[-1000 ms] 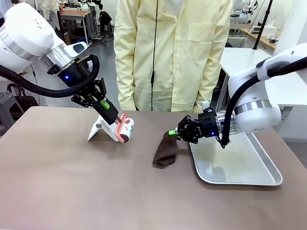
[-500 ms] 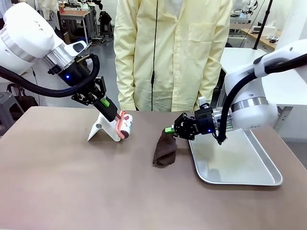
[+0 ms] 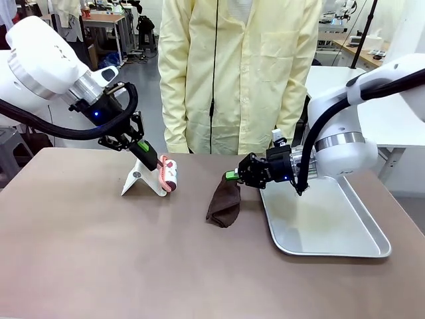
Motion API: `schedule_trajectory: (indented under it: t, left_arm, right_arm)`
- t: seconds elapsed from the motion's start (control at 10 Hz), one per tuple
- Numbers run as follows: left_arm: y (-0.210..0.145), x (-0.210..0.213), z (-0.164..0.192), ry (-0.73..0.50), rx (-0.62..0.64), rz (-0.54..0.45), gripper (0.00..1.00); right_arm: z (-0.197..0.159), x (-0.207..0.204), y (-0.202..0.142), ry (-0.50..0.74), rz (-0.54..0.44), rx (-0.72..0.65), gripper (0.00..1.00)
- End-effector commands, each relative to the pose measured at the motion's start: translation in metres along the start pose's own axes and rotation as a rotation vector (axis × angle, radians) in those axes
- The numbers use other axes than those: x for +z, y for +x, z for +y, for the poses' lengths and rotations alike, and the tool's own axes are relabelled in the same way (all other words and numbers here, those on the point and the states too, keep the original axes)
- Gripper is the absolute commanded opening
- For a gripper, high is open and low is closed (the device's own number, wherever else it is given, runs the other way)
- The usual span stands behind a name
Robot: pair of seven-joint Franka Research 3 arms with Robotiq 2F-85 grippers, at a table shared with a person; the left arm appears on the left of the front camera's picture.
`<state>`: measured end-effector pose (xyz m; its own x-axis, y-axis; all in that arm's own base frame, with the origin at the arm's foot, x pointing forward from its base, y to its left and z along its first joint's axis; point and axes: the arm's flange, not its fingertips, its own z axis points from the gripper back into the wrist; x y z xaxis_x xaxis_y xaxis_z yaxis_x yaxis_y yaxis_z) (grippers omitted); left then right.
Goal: Clean the surface of the table.
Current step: Return the Lint Roller and towel to their original positions.
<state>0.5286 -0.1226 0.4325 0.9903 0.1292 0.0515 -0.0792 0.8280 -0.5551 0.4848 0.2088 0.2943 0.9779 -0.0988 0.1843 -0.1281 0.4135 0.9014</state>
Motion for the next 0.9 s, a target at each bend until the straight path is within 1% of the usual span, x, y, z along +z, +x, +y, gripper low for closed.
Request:
schedule_trajectory:
  t: [0.0,0.3,0.6,0.8]
  left_arm:
    - [0.007,-0.002,-0.003,0.027,0.006,-0.015,0.22]
    - [0.021,-0.003,0.002,0.039,-0.023,-0.028,0.22]
    - [0.03,-0.01,0.009,0.083,-0.003,-0.016,0.22]
    - [0.031,-0.004,0.019,0.067,0.01,-0.019,0.22]
  right_arm:
    - [-0.007,-0.011,0.004,-0.001,-0.022,0.008,0.05]
    - [-0.016,-0.008,0.004,0.018,-0.005,-0.023,0.05]
    - [-0.023,-0.008,0.004,0.03,0.003,-0.045,0.05]
    - [-0.027,-0.008,0.004,0.041,0.009,-0.057,0.05]
